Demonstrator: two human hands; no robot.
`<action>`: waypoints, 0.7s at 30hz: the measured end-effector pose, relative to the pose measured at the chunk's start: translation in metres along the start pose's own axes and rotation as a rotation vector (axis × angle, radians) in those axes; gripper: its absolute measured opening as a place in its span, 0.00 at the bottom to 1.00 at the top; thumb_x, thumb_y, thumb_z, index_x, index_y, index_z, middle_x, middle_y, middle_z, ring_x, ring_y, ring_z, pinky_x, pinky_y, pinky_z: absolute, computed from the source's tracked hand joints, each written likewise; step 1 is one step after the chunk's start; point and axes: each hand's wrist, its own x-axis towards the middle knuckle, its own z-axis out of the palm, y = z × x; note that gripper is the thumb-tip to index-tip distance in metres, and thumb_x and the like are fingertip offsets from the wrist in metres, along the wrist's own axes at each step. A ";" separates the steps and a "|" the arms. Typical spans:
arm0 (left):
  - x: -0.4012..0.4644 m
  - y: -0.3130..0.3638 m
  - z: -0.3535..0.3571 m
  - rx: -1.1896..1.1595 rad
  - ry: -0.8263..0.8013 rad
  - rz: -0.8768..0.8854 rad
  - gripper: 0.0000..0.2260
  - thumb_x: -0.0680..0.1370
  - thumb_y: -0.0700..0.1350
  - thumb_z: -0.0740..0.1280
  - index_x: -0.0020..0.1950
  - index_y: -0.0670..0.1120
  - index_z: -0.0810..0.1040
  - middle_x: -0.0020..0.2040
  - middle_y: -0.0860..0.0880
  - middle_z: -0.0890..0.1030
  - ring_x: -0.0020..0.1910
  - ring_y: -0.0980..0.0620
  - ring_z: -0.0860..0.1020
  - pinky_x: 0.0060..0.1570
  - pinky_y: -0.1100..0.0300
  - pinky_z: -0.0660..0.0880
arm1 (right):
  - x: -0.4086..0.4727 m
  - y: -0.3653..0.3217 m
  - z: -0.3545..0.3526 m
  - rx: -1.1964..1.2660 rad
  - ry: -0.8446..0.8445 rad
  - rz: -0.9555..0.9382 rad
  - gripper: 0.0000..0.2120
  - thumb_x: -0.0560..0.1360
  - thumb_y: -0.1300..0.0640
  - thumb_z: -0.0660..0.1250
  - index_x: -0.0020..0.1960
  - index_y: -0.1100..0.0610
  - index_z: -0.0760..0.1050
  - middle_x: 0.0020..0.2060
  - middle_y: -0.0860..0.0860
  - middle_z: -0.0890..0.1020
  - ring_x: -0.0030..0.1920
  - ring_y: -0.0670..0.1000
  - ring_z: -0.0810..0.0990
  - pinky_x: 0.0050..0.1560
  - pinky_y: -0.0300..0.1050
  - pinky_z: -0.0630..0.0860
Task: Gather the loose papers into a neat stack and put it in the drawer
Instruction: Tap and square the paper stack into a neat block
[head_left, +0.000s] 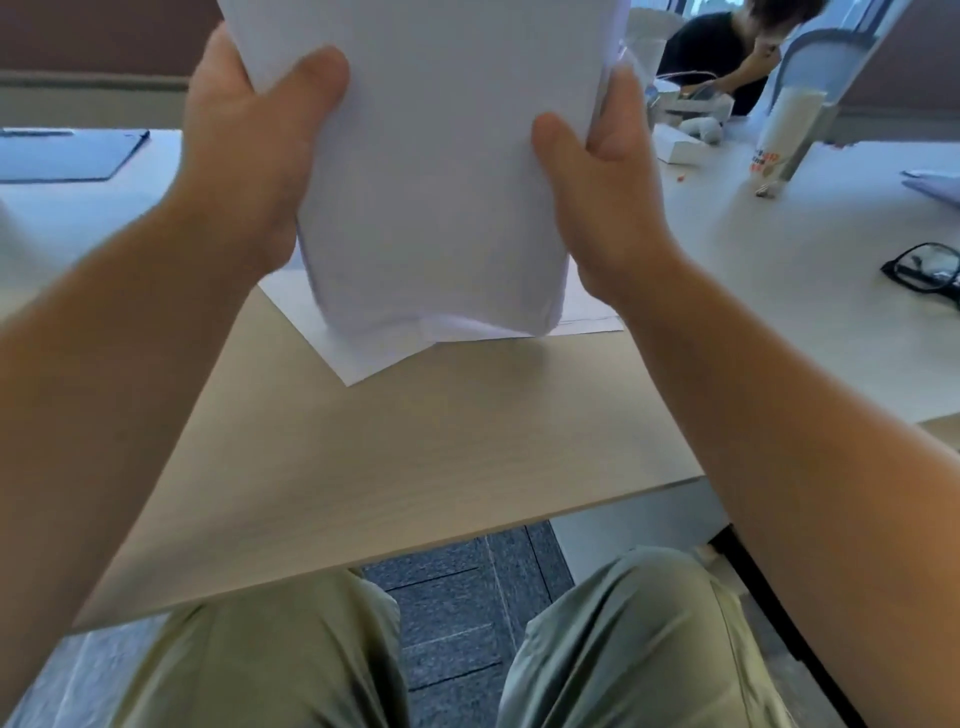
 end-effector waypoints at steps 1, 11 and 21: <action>-0.002 -0.004 -0.002 0.017 0.015 -0.023 0.23 0.74 0.47 0.73 0.67 0.42 0.74 0.60 0.46 0.85 0.57 0.48 0.86 0.52 0.51 0.84 | -0.003 0.004 -0.001 0.024 0.018 0.031 0.12 0.77 0.58 0.65 0.58 0.49 0.71 0.54 0.51 0.82 0.53 0.51 0.84 0.55 0.59 0.83; -0.013 0.008 0.014 0.170 -0.049 0.127 0.11 0.82 0.51 0.69 0.62 0.52 0.75 0.57 0.56 0.84 0.55 0.58 0.85 0.53 0.60 0.82 | -0.002 -0.011 0.006 0.002 0.030 -0.055 0.05 0.80 0.58 0.61 0.52 0.48 0.71 0.50 0.52 0.82 0.52 0.57 0.84 0.52 0.63 0.83; -0.028 -0.029 -0.006 0.518 -0.115 -0.102 0.10 0.83 0.54 0.68 0.60 0.51 0.81 0.51 0.54 0.84 0.48 0.53 0.83 0.46 0.60 0.77 | -0.009 0.030 0.000 0.019 -0.043 0.221 0.04 0.82 0.52 0.62 0.56 0.46 0.74 0.53 0.47 0.84 0.53 0.48 0.83 0.58 0.53 0.82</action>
